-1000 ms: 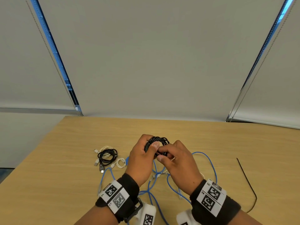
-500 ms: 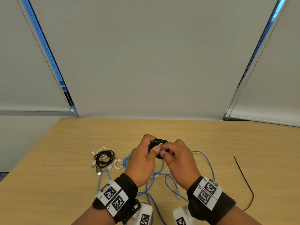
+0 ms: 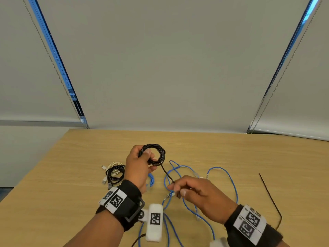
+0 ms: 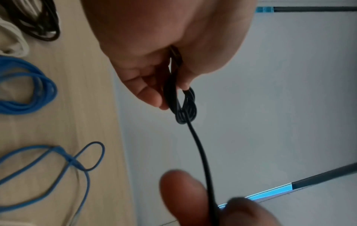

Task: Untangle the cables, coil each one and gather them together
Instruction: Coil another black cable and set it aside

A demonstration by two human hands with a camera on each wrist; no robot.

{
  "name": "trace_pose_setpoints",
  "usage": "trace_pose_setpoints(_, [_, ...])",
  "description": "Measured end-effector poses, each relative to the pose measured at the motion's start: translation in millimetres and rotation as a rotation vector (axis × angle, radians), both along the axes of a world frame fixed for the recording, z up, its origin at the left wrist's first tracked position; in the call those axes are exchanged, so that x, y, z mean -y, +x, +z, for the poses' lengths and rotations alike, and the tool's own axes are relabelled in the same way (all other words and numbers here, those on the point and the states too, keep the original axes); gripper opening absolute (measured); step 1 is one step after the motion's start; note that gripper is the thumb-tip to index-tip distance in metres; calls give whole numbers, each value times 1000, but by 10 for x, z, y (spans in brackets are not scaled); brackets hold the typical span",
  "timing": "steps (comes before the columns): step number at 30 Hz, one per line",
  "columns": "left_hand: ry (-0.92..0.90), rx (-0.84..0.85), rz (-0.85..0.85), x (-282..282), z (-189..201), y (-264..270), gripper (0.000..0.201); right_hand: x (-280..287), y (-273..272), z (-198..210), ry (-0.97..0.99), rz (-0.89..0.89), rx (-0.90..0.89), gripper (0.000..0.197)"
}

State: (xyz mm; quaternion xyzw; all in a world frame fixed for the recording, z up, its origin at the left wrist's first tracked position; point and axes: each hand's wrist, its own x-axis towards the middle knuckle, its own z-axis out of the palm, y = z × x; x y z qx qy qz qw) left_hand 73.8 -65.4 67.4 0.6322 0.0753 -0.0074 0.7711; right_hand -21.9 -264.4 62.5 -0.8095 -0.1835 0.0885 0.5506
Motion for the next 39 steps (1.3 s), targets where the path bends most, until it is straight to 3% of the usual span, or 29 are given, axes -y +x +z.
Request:
trace_pose_setpoints(3, [-85,-4,-77,38,-57,-45,6,-14,22,19,86,-73,-64,36])
trace_pose_setpoints(5, [-108,23,-141,99,-89,-92,5,-2,108,30,93,-216,-127,46])
trace_pose_setpoints(8, [-77,75,-226,225,-115,-189,16,15,227,55,179,-384,-257,37])
trace_pose_setpoints(12, [38,112,-258,325,-196,-267,24,1,292,84,389,-329,-457,18])
trace_pose_setpoints(14, [260,173,-281,286,-234,-251,36,20,323,110,287,-370,-401,17])
trace_pose_setpoints(17, [527,262,-374,227,-186,-242,52,46,380,180,-94,-465,-241,24])
trace_pose_setpoints(20, [737,342,-434,254,-131,-213,39,0,400,254,-203,-408,-175,25])
trace_pose_setpoints(23, [705,271,-511,191,-91,-176,16,-21,396,291,-152,-378,-154,20])
trace_pose_setpoints(26, [643,183,-614,62,-49,-142,10,39,394,345,-184,-276,-107,18])
trace_pose_setpoints(30, [848,309,-643,21,-25,-119,20,94,412,388,-365,-168,1,19])
trace_pose_setpoints(32, [930,375,-676,52,-29,-159,29,94,429,395,-349,-159,-10,22])
trace_pose_setpoints(35, [1050,444,-710,79,-43,-208,20,104,428,395,-295,-114,-50,28])
trace_pose_setpoints(39, [874,346,-673,23,-72,-202,14,197,417,422,-497,-68,39,19])
